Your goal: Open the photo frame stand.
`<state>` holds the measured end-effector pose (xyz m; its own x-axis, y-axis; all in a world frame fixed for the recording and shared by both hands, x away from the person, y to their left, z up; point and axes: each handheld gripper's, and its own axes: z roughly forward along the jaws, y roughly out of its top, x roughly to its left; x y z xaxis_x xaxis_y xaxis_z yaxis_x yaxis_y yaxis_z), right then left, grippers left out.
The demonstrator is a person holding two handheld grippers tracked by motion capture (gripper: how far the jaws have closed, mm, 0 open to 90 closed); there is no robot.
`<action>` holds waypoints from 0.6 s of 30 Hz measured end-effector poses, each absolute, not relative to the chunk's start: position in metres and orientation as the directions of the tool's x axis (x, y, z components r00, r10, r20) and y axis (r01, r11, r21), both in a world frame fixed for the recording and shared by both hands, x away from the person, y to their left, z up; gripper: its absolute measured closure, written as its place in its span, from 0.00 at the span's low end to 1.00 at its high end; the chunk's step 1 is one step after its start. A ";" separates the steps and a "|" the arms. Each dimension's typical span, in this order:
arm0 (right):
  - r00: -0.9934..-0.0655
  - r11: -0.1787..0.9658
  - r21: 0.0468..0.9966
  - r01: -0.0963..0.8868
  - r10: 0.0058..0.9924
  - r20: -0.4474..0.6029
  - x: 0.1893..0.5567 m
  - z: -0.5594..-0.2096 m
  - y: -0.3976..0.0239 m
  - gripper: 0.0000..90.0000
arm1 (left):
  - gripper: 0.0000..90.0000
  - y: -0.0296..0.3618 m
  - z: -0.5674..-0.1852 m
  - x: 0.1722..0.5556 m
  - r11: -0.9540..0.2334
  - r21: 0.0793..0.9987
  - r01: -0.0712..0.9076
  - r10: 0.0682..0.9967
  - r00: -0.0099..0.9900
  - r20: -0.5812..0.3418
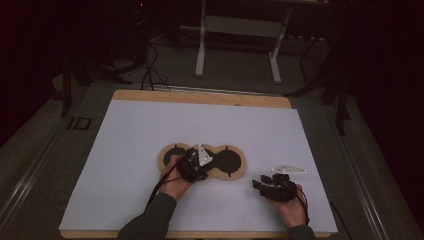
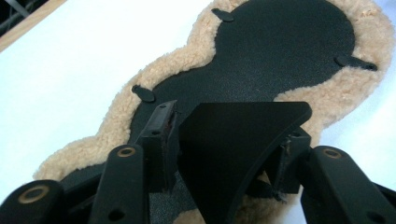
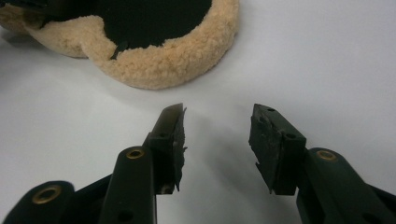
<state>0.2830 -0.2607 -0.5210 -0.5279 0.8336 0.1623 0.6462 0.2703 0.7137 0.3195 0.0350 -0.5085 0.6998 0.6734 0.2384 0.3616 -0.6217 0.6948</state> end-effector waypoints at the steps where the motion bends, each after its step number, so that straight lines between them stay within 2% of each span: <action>1: -0.527 0.271 0.714 0.646 0.834 0.161 0.283 -0.521 -0.261 0.60 | 0.61 0.035 -0.508 0.319 -0.628 0.693 0.354 0.669 0.701 0.247; 9: -0.527 0.261 0.711 0.653 0.831 0.178 0.286 -0.521 -0.258 0.58 | 0.72 0.036 -0.505 0.317 -0.632 0.704 0.323 0.665 0.692 0.279; 18: -0.516 0.212 0.716 0.666 0.823 0.237 0.295 -0.514 -0.257 0.54 | 0.73 0.040 -0.504 0.319 -0.608 0.723 0.328 0.675 0.693 0.253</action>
